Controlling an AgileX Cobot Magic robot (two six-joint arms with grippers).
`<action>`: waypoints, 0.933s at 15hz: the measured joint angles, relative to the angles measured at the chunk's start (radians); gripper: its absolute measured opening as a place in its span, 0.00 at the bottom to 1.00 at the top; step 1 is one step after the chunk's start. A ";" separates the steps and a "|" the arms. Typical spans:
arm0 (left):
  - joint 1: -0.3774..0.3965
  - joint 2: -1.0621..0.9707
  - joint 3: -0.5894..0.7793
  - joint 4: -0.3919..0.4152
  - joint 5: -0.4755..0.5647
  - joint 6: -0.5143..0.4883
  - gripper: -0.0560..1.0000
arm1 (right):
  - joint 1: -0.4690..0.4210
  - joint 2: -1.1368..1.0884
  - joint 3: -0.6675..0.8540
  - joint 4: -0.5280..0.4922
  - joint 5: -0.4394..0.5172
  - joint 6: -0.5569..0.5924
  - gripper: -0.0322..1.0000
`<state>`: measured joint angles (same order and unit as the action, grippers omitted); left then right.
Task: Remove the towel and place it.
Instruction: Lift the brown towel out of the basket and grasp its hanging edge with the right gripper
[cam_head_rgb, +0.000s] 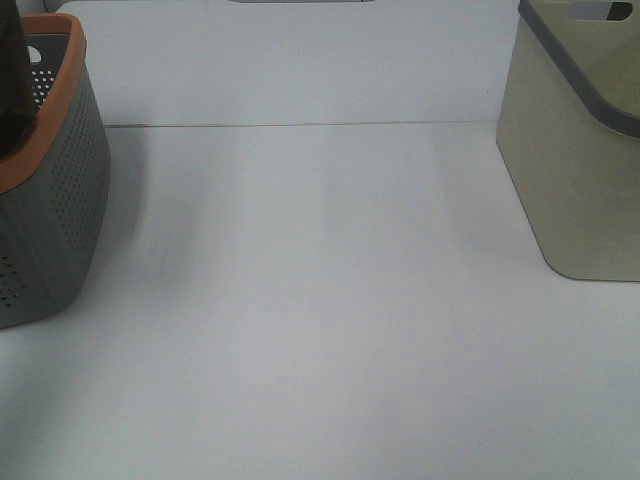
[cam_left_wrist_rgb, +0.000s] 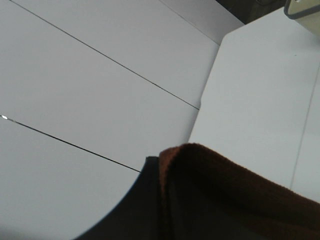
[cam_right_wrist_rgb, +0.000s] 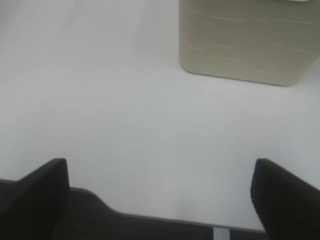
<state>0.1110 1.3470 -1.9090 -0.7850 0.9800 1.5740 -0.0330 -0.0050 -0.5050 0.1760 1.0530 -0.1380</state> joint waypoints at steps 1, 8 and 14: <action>-0.013 0.002 -0.027 -0.017 -0.010 0.024 0.05 | 0.000 0.001 0.000 0.038 -0.006 -0.009 0.96; -0.400 0.123 -0.054 0.130 -0.011 0.045 0.05 | 0.000 0.180 -0.006 0.238 -0.245 -0.133 0.96; -0.597 0.280 -0.054 0.258 0.002 -0.026 0.05 | 0.000 0.376 -0.006 0.392 -0.345 -0.138 0.96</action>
<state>-0.4860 1.6270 -1.9630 -0.5270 0.9820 1.5480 -0.0330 0.3710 -0.5110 0.5680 0.7080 -0.2760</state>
